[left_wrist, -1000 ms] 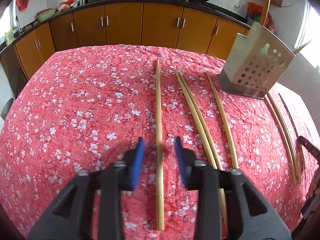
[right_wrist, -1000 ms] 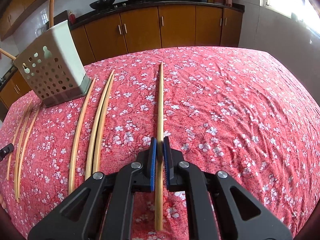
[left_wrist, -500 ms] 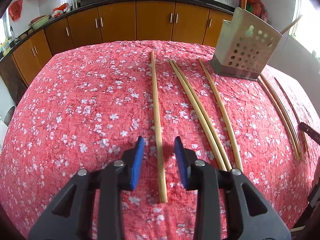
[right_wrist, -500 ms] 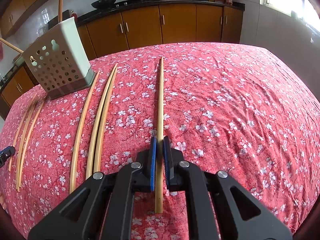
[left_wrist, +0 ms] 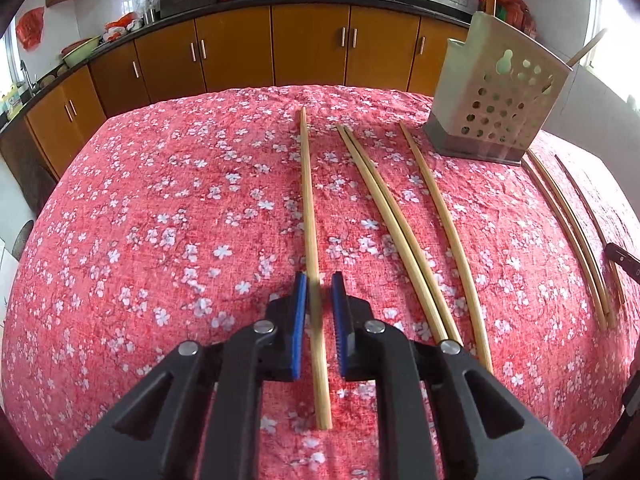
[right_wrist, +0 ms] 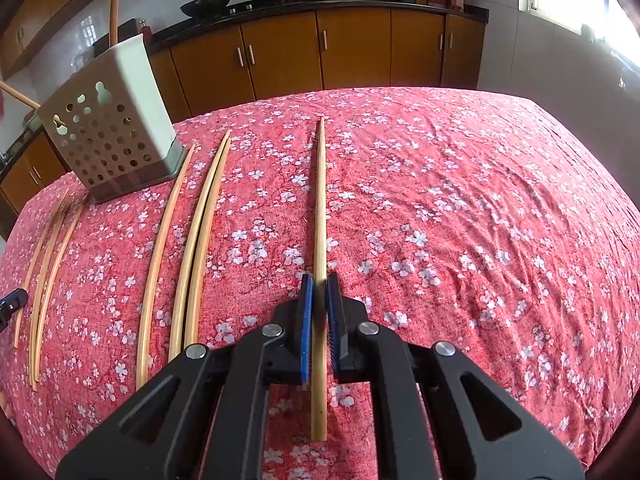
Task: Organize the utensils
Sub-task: 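Lift the chopstick with the right gripper and carry it over the holder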
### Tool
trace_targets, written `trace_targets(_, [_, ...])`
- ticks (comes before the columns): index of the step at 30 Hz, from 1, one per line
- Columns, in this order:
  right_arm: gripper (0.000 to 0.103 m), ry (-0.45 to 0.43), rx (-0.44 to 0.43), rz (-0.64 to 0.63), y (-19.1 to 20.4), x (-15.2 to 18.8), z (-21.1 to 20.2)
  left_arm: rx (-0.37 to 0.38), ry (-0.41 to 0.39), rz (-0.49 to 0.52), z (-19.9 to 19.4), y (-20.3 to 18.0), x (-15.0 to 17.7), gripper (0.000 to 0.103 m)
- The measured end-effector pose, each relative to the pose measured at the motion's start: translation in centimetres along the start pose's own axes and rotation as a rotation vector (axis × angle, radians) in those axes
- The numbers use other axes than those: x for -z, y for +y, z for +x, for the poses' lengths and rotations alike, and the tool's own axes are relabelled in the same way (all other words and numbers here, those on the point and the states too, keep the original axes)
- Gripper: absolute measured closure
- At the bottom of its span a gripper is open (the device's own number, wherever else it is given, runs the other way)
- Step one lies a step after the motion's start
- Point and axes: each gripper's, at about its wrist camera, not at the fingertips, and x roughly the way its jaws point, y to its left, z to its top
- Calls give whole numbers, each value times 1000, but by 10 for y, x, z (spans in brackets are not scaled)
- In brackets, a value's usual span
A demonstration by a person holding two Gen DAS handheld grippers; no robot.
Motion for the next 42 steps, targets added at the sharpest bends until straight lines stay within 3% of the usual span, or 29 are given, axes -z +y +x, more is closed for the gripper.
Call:
trace_targets(11, [95,-5,-22,33,-6,4,-5,26,1,7,-13,-2,16,95])
trace_targets(14, [95,-53,-34,53,-11,0,-21,45,16,-5,-15,3,10,95])
trace_targets(26, [95,-231,-50,78,-19,-31,-74,80,-144,-16,-79,11,-30,95])
trace_targets(31, [95,-226,-45,75,-19,-28,-72,56,-104,10,-69,9,-33,95])
trace_targets(36, [95,-220,-45,78,-17,-25,-68,64,-62,-24,-50,6,-33,95])
trace_targets(42, [95,-246,-44,73,-14,-30,-73,64,-108,-28,-61,5,-39,95])
